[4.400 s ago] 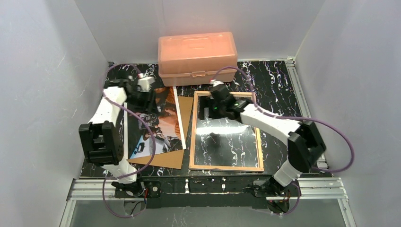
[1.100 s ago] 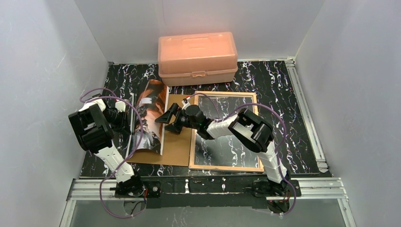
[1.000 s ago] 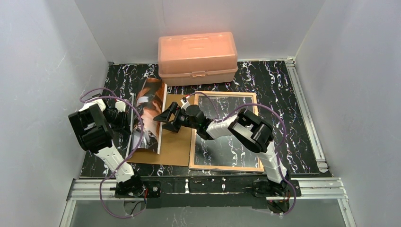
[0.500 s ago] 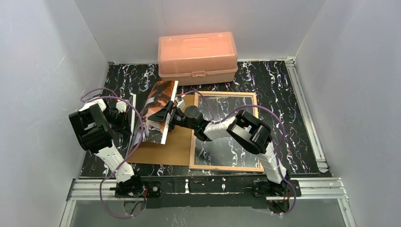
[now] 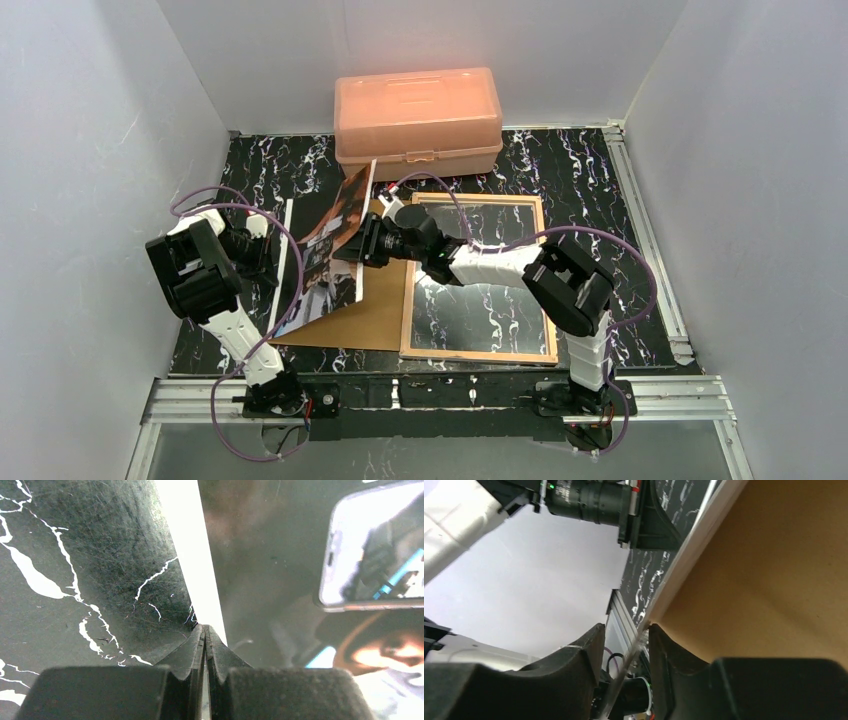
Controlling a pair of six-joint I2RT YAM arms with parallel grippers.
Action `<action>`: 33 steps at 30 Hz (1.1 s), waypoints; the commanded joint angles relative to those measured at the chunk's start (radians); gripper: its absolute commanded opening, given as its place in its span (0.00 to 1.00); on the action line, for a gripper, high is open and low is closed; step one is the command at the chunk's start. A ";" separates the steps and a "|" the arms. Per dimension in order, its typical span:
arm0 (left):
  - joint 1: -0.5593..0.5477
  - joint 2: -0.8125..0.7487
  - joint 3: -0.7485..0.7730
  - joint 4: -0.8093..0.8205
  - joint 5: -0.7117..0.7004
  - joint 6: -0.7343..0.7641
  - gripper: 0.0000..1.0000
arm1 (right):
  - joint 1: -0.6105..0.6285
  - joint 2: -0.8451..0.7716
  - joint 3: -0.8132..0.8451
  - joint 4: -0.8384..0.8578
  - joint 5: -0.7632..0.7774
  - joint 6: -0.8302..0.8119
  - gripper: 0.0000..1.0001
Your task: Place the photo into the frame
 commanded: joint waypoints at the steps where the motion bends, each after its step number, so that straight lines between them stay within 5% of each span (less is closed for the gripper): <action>1: -0.008 -0.016 -0.010 -0.045 0.006 0.011 0.00 | 0.003 -0.003 0.026 -0.125 -0.018 -0.064 0.43; 6: -0.008 -0.028 -0.007 -0.052 0.002 0.015 0.00 | 0.003 0.002 0.102 -0.299 -0.009 -0.142 0.22; 11: -0.008 -0.087 0.035 -0.121 0.021 0.026 0.00 | 0.003 -0.024 0.175 -0.464 0.009 -0.236 0.17; 13: -0.008 -0.145 0.072 -0.178 0.040 0.045 0.04 | 0.003 -0.047 0.195 -0.527 0.024 -0.268 0.05; 21: -0.014 -0.614 0.186 -0.418 0.322 0.264 0.68 | 0.006 -0.176 0.233 -0.605 0.067 -0.242 0.01; 26: -0.108 -0.927 0.150 -0.463 0.407 0.372 0.98 | 0.020 -0.279 0.285 -0.599 0.160 -0.159 0.01; 33: -0.133 -1.169 0.149 -0.589 0.500 0.531 0.99 | 0.045 -0.398 0.282 -0.511 0.345 0.035 0.01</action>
